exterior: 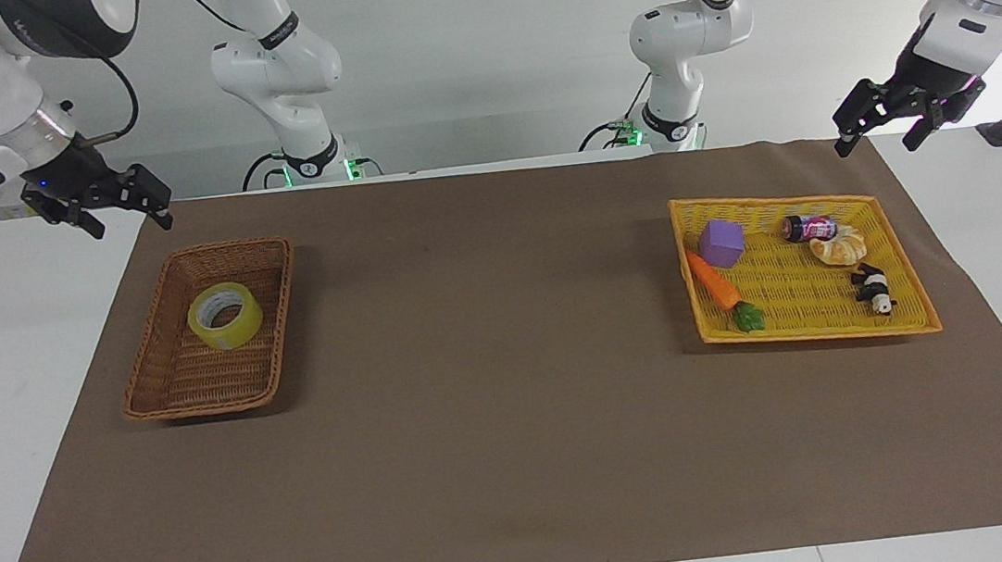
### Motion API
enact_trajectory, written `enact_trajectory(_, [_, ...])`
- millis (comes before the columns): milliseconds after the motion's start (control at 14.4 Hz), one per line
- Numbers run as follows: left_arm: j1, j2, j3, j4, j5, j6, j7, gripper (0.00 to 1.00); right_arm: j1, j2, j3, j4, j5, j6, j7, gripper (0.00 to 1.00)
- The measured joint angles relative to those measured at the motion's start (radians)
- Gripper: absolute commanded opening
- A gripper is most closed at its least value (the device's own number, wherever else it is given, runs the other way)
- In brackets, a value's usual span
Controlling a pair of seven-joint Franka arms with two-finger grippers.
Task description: Move tape to another basket
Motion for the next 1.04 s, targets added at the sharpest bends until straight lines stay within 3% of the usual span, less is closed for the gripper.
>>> enact_trajectory(279, [0.0, 0.0, 0.0, 0.0, 0.0, 0.0, 0.0, 1.0, 0.047, 0.043, -0.001, 0.084, -0.045, -0.044, 0.014, 1.0])
enact_trajectory(1045, [0.0, 0.0, 0.0, 0.0, 0.0, 0.0, 0.0, 1.0, 0.124, 0.065, -0.08, 0.083, -0.047, -0.05, 0.105, 1.0])
